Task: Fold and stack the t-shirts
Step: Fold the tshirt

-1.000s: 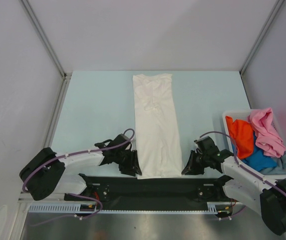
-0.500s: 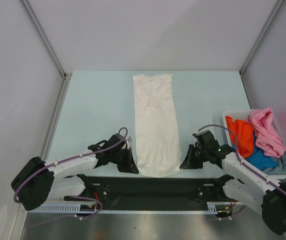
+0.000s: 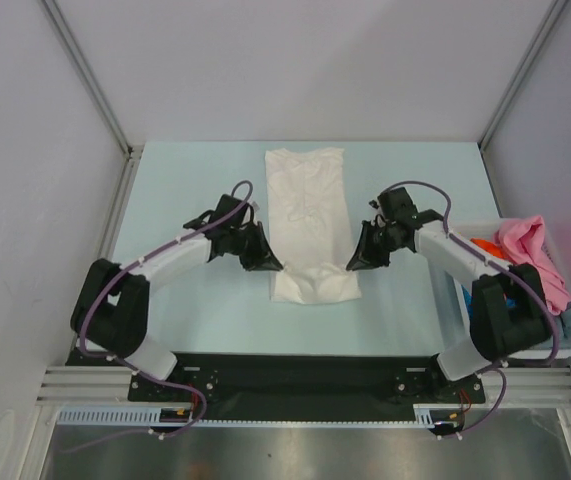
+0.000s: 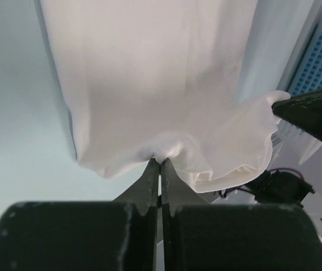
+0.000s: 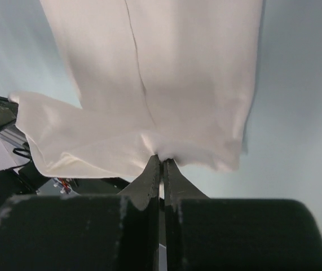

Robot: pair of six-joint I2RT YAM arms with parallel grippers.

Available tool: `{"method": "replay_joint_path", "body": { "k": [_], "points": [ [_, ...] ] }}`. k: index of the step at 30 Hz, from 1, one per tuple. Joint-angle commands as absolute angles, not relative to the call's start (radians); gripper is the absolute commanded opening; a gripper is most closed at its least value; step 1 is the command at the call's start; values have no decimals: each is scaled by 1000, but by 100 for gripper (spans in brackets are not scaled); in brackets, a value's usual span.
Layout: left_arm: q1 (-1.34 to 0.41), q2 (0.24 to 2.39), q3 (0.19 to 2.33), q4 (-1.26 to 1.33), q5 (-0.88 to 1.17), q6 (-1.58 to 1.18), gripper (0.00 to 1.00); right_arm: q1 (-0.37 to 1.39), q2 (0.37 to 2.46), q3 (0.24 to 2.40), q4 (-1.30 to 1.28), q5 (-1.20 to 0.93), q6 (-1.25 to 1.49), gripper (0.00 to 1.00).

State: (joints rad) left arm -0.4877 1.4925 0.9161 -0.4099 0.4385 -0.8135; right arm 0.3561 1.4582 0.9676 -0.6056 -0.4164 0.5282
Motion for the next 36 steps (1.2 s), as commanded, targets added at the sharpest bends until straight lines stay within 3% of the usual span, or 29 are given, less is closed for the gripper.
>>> {"method": "replay_joint_path", "body": {
  "k": [1,15,36],
  "points": [
    [-437,1586,1060,-434,465,-720,0,324,1564,1125,-627,-437,448,0],
    [-327,1905,1405,-503,502,-640,0,242,1988,1551,-732,-463,377,0],
    [-267,2101,1600,-528,538,-635,0,209,2187,1816,-804,-502,368,0]
  ]
}}
